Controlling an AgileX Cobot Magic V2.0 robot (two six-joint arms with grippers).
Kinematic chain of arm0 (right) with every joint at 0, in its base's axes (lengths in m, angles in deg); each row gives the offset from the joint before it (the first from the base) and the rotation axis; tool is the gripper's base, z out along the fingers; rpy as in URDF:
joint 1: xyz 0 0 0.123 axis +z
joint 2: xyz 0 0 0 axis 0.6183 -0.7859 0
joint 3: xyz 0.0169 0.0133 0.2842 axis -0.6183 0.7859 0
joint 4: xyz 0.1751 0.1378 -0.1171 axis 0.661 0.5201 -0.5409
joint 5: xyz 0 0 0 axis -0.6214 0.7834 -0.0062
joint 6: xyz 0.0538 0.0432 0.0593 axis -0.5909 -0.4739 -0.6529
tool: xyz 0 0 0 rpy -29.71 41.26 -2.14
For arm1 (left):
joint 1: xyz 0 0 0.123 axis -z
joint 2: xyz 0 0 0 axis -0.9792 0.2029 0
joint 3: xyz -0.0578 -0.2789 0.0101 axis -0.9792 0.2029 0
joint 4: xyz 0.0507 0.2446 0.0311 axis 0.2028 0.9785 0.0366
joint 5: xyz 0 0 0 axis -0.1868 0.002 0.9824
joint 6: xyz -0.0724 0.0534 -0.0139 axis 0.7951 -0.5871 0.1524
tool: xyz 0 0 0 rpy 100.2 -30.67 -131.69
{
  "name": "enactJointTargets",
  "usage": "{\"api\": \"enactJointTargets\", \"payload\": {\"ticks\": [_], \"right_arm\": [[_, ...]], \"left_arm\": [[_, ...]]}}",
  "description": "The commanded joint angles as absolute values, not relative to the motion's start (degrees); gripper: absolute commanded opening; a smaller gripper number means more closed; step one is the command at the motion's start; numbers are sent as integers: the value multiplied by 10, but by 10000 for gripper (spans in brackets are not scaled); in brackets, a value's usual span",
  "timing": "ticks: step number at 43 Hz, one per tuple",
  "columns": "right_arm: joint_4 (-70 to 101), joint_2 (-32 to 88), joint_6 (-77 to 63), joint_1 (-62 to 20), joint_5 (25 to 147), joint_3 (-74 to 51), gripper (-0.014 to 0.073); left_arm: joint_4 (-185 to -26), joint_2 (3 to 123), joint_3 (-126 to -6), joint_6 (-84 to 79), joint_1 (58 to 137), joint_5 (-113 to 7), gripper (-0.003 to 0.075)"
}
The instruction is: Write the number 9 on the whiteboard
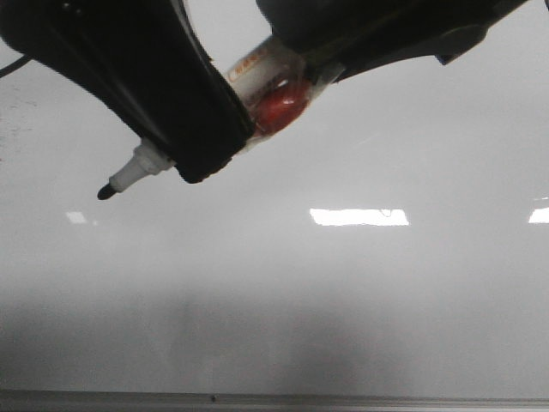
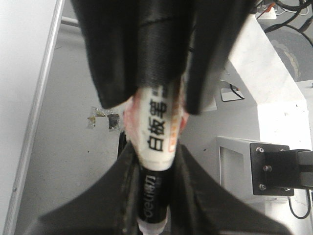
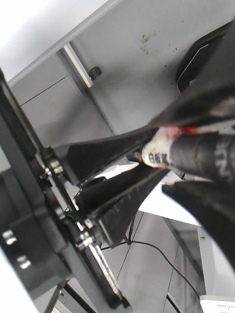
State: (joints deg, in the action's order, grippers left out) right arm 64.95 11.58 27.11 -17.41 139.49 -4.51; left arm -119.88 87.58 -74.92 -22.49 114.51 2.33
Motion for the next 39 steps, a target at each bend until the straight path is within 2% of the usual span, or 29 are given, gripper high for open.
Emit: {"api": "enactJointTargets", "payload": {"ticks": [1,3,4,6,12,14,16,20,23,31,39], "right_arm": [[693,127,279,-174,1423,-63,118],[693,127,279,-174,1423,-63,17],[693,127,279,-174,1423,-63,-7],[693,127,283,-174,1422,-63,-78],[693,127,285,-175,1422,-63,-66],[681,129,285,-176,1422,-63,-66],[664,132,280,-180,1422,-62,-66],[616,147,252,-200,1416,-53,-61],[583,167,236,-226,1400,-32,-61],[581,228,241,-299,1325,38,-61],[680,238,296,-304,1225,56,-61]], "left_arm": [[-1241,855,-767,-225,1148,5,-1],[-1245,855,-767,-225,1148,4,40],[-1247,855,-767,-225,1148,2,68],[-1248,855,-767,-225,1148,1,154],[-1248,855,-767,-224,1148,-6,458],[-1247,855,-767,-224,1147,-11,510],[-1247,855,-767,-221,1145,-19,531],[-1247,849,-767,-221,1132,-40,503],[-1246,832,-766,-221,1113,-48,447],[-1270,753,-700,-224,1042,-53,232],[-1329,665,-580,-272,994,-80,21]]}}
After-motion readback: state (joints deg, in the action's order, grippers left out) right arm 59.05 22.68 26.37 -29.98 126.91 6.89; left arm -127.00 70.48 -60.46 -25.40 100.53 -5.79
